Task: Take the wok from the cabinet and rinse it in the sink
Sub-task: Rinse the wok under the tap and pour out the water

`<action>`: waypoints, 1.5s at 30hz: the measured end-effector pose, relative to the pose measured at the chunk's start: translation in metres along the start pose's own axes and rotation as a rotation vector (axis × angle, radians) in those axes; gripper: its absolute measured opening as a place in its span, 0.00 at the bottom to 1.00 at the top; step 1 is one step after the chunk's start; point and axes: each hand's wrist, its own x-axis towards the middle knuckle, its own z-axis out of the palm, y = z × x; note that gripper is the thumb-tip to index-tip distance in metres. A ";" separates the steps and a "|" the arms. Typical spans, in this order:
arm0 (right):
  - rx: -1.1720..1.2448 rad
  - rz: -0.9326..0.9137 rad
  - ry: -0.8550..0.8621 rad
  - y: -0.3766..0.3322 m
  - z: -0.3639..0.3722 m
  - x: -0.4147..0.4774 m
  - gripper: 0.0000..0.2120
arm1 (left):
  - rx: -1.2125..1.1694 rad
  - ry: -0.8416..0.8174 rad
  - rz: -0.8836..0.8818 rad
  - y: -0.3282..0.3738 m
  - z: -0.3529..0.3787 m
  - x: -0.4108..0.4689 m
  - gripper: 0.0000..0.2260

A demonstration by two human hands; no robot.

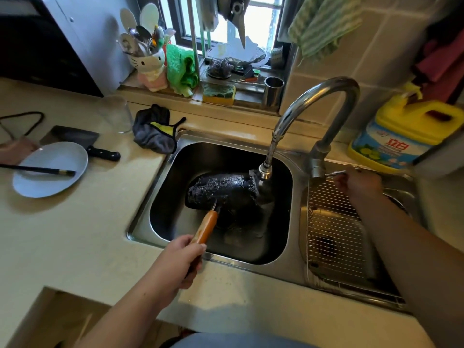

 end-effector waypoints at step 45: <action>0.419 0.754 -0.589 0.108 0.273 -0.253 0.16 | 0.169 -0.146 -0.289 0.071 -0.093 0.044 0.06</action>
